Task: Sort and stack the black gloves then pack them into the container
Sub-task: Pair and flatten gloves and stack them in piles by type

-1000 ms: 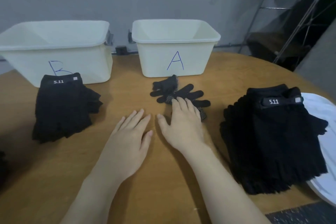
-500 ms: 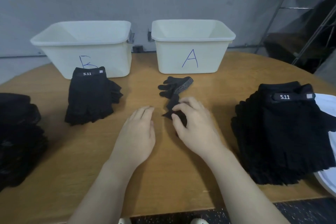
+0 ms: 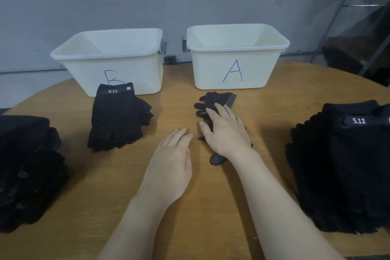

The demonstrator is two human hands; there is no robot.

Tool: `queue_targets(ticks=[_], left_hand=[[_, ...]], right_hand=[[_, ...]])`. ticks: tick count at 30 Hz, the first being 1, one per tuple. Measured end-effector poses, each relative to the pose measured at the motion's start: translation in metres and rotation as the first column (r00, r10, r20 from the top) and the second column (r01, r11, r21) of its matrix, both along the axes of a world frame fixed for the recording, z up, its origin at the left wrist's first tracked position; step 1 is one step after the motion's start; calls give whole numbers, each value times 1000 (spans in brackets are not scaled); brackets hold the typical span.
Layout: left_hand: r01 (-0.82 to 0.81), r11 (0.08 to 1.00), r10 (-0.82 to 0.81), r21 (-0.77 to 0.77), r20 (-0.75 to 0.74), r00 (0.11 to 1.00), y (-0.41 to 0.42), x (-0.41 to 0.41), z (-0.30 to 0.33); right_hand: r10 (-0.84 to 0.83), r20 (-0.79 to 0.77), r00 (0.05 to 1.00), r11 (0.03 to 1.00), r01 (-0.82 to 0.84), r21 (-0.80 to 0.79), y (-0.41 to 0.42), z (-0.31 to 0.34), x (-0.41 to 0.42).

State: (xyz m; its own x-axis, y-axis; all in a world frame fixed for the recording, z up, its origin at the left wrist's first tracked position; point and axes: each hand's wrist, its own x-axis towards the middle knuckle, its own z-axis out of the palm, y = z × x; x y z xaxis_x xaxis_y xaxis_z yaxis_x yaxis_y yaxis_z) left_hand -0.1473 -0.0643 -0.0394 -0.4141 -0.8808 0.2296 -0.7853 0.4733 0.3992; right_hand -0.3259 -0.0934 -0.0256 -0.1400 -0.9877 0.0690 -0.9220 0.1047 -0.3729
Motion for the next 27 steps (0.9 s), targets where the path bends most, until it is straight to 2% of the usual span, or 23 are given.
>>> queue_targets(ticks=[6, 11, 15, 20, 24, 27], left_hand=[[8, 1000, -8, 26, -36, 999, 4, 4, 3], [23, 999, -22, 26, -32, 999, 15, 10, 3], [41, 999, -39, 36, -61, 997, 26, 15, 5], [47, 997, -35, 67, -174, 984, 39, 17, 16], [47, 994, -16, 98, -298, 954, 46, 7, 22], [39, 995, -14, 92, -259, 966, 43, -3, 18]], right_hand=[[55, -9, 998, 994, -56, -92, 9, -5, 0], [67, 49, 997, 987, -59, -148, 21, -4, 2], [132, 180, 975, 966, -86, -243, 39, 3, 9], [199, 442, 875, 946, -54, -319, 73, 20, -1], [172, 482, 859, 961, -39, -273, 86, 17, -11], [136, 493, 859, 972, -19, -236, 87, 11, -17]])
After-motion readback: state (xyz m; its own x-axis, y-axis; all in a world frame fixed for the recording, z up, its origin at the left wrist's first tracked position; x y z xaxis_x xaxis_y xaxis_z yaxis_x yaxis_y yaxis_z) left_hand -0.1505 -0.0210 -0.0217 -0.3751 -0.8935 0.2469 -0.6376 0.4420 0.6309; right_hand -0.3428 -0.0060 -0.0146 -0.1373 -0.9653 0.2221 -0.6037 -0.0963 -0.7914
